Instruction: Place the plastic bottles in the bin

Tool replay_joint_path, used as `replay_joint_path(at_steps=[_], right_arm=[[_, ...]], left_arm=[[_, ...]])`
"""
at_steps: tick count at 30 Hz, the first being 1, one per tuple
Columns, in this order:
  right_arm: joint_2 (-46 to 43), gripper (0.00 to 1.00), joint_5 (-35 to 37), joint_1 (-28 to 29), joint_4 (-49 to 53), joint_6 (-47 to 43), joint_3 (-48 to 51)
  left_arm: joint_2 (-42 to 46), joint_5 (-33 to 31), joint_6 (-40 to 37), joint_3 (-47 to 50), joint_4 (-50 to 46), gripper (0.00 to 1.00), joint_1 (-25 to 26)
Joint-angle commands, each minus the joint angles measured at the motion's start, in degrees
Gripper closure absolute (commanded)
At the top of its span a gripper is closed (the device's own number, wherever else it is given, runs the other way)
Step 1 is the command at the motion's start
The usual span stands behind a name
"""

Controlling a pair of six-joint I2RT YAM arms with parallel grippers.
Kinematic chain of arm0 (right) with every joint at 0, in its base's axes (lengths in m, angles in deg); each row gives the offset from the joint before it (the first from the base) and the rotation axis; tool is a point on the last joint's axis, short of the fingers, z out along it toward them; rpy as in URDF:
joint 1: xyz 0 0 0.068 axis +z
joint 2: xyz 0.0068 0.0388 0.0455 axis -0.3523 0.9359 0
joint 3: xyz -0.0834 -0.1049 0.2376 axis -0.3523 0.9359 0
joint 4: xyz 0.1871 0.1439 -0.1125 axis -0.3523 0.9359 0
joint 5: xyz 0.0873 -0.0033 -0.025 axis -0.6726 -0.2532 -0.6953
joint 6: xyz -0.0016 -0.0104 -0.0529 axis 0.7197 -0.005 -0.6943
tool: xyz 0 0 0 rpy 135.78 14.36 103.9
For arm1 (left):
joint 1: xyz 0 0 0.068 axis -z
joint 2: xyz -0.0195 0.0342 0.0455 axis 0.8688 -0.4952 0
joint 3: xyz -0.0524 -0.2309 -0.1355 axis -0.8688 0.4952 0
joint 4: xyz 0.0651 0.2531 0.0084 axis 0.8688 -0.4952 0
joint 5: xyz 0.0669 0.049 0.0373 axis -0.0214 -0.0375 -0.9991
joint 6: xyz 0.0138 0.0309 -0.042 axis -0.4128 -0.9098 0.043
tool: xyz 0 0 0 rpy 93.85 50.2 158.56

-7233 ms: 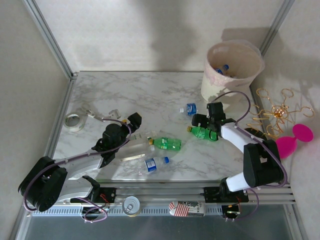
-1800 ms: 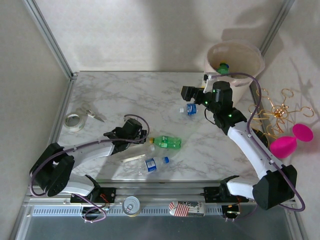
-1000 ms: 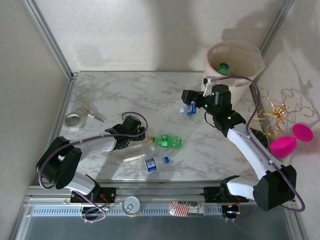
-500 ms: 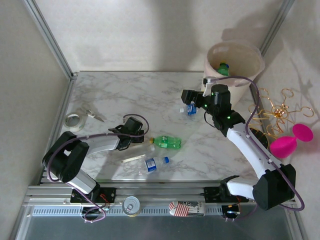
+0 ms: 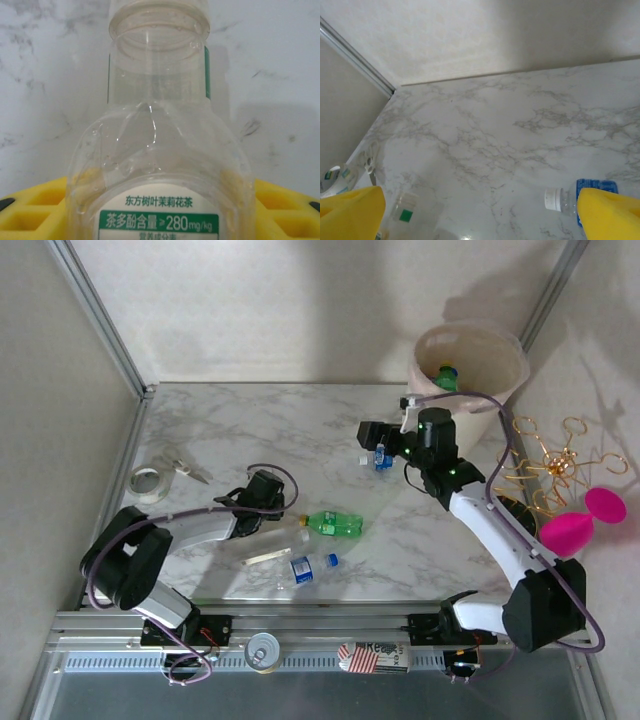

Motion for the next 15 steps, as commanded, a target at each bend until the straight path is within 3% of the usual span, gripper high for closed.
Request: replay_joint_path(at_steps=[1, 9, 15], right_arm=[[1.1, 0.01, -4.6, 1.5, -3.6, 0.5, 0.3], [3.7, 0.06, -14.2, 6.5, -8.9, 1.4, -0.1], [6.7, 0.11, -19.2, 9.7, -13.2, 3.3, -0.8]], left_arm=[[4.9, 3.1, -0.2, -1.9, 6.8, 0.52, 0.1], [14.0, 14.3, -2.3, 1.5, 22.5, 0.52, 2.9], [18.6, 18.1, -3.7, 4.3, 27.9, 0.52, 5.5]])
